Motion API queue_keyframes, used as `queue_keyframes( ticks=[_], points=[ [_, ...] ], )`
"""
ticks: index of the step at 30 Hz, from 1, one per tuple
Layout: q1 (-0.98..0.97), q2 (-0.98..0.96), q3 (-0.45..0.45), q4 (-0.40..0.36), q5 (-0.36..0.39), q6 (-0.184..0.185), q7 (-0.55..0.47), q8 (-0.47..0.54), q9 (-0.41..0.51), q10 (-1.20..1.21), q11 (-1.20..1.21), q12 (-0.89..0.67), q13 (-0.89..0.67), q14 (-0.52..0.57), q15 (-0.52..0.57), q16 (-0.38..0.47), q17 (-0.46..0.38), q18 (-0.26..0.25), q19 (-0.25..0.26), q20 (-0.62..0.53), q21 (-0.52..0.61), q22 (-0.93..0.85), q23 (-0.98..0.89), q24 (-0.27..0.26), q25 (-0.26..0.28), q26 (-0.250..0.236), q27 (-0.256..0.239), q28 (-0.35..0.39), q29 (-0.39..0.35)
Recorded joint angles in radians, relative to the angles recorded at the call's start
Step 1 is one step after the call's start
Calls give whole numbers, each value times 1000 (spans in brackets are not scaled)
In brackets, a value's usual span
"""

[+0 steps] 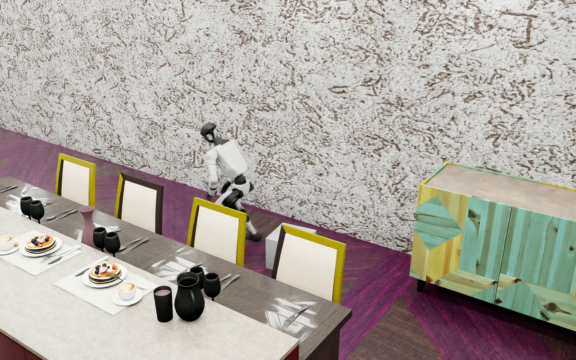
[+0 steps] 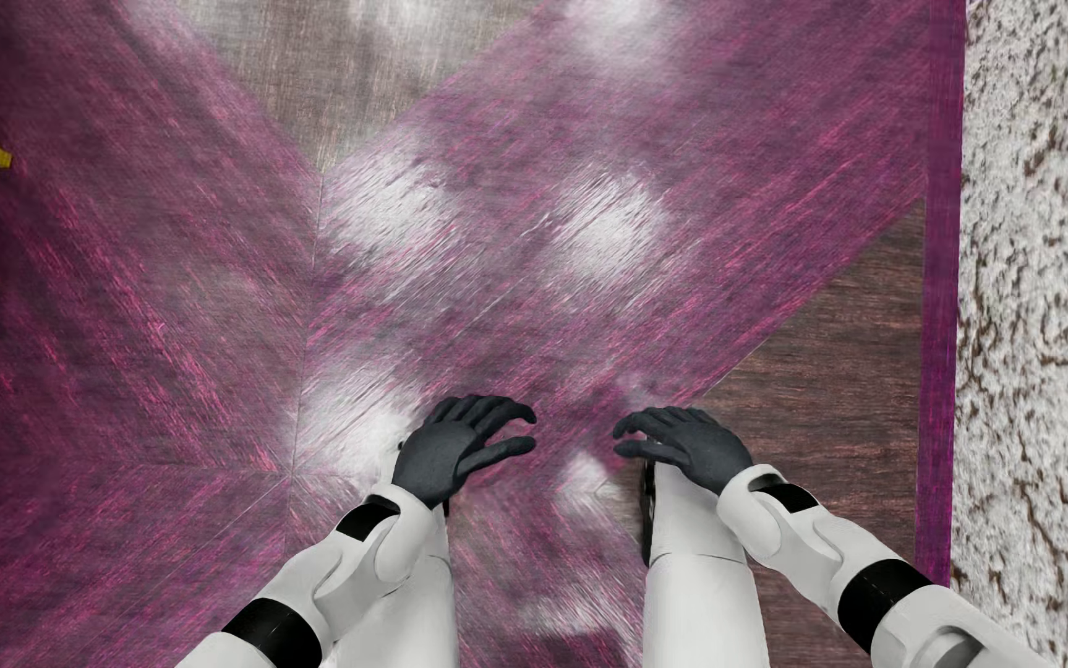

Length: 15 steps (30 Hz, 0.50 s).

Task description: Rise from the dark gray box

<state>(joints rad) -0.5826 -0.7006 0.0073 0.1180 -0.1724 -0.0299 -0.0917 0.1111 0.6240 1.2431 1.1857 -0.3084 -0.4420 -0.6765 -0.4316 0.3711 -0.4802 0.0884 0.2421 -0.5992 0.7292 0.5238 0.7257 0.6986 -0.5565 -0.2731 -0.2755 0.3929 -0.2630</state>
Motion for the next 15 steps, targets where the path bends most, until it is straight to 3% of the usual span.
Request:
queue_keyframes(
  ticks=[1, 2, 3, 4, 5, 7, 9, 10, 11, 12, 13, 14, 15],
  points=[
    [66, 81, 19, -26, 10, 25, 8, -22, -52, -90, -75, 3, 47, 17, 22, -18, -11, 6, -9, -2, -48, -58, 17, 18, 1, -44, -21, -62, -24],
    [146, 150, 4, -78, -7, 13, -8, 2, -102, -202, -122, 12, 98, 40, 44, -7, 1, 50, -18, -3, -87, -111, -5, 23, 22, -55, -6, -96, -51],
    [249, 224, -1, -110, -6, 21, -5, 0, -141, -315, -142, 15, 140, 62, 101, -18, -1, 34, -5, -10, -151, -161, -36, 5, 55, -79, -27, -133, -18],
    [376, 283, -42, -119, 21, 9, -4, 40, -173, -443, -141, 23, 172, 83, 233, 5, 34, 31, -27, -2, -166, -193, -48, -25, 72, -87, 6, -145, -102],
    [501, 282, -59, -123, 42, 43, -10, 75, -201, -596, -88, 16, 192, 123, 283, -13, 32, 48, -16, 0, -203, -229, -54, -3, 62, -77, 14, -134, -148],
    [706, 184, -114, -74, 77, 69, 85, 58, -306, -877, -42, 57, 229, 178, 242, -10, 65, -20, 82, 88, -281, -280, -82, -11, 25, -65, 31, -180, -169],
    [858, 98, -147, -33, 111, 65, 148, -13, -383, -1085, -200, 78, 243, 212, 214, 24, 121, -65, 93, 111, -348, -286, -77, -51, 46, -48, 48, -133, -200],
    [931, 76, -140, -36, 121, 63, 166, -45, -387, -1169, -348, 59, 234, 215, 221, 42, 127, -69, 75, 102, -392, -295, -92, -41, 68, -33, 23, -103, -184],
    [1035, 95, -142, -28, 141, 51, 169, -31, -389, -1243, -531, 72, 255, 210, 364, 67, 157, -69, 126, 94, -417, -284, -89, -78, 165, -39, 35, -88, -143],
    [1085, 99, -125, -44, 176, 21, 202, -55, -395, -1242, -709, 73, 275, 175, 490, 112, 187, -81, 103, 99, -432, -301, -84, -83, 215, -22, 51, -115, -143],
    [1163, 152, -129, -26, 186, 32, 219, -18, -398, -1257, -880, 93, 314, 151, 553, 138, 198, -109, 81, 96, -437, -307, -67, -92, 226, -29, 54, -127, -182],
    [1179, 118, -143, -28, 177, 33, 224, 13, -406, -1221, -876, 97, 334, 120, 548, 169, 204, -114, 57, 108, -430, -318, -48, -88, 253, -42, 73, -154, -236],
    [1207, 101, -156, -22, 160, 37, 212, 26, -407, -1205, -784, 107, 347, 130, 529, 182, 185, -127, 50, 116, -448, -323, -24, -82, 271, -50, 91, -189, -232]
  ],
)
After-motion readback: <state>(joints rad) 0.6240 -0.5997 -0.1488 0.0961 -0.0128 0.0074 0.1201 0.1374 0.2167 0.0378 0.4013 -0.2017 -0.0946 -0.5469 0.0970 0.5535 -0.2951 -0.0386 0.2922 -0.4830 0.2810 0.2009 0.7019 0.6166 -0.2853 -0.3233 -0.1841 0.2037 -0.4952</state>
